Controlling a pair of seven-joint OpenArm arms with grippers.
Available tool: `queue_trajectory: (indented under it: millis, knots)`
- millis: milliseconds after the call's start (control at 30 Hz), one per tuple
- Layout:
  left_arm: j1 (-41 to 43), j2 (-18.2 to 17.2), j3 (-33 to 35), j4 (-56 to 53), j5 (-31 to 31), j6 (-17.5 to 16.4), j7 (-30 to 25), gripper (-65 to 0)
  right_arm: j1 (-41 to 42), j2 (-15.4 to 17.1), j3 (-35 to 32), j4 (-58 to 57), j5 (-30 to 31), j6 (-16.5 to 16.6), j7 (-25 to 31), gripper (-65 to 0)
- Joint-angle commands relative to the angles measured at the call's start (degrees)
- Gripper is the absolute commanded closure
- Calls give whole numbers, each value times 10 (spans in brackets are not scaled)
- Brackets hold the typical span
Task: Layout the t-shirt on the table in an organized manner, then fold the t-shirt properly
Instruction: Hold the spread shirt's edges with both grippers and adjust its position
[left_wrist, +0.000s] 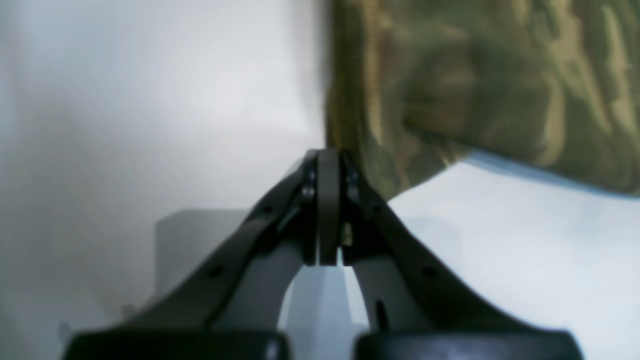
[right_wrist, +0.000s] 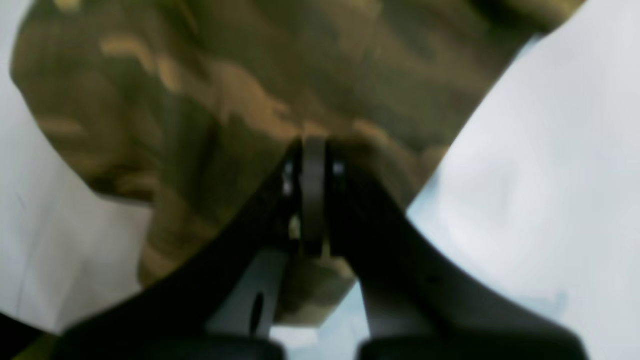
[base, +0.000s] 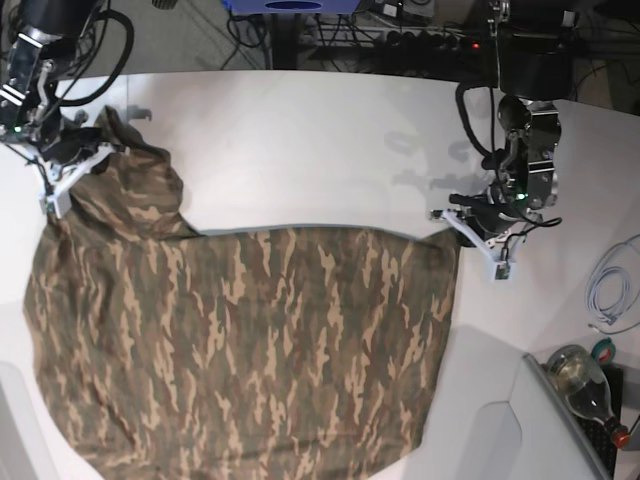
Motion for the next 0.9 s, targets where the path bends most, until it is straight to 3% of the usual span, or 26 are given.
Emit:
queue_trajectory:
  millis: [0,233,467,633,733,867]
  knots:
    - [-7,-21,-3,5,7,6,5,0,1,10,1,-2,-11,-1,-3,-8]
    - [-6,-49,-5,19,7,6,7,0,-57,7,1,50,-11,-2,-6,-8]
    - [67,-43,-4,177,-8,6,12,0,-109,-9,2,150,-11,-2,-5,-8]
    - [83,3,-3,231,-87,6,56,0,-107,-20,3,203,-11,-2,-4,-8]
    - [67,29,-3,202,-79,6,57,0,-98,-21,2,209,-11,-2,-5,-8]
    - [54,37,-6,153,-61,7,44,0,-91,-21,2,205,-11,-2,-5,-8]
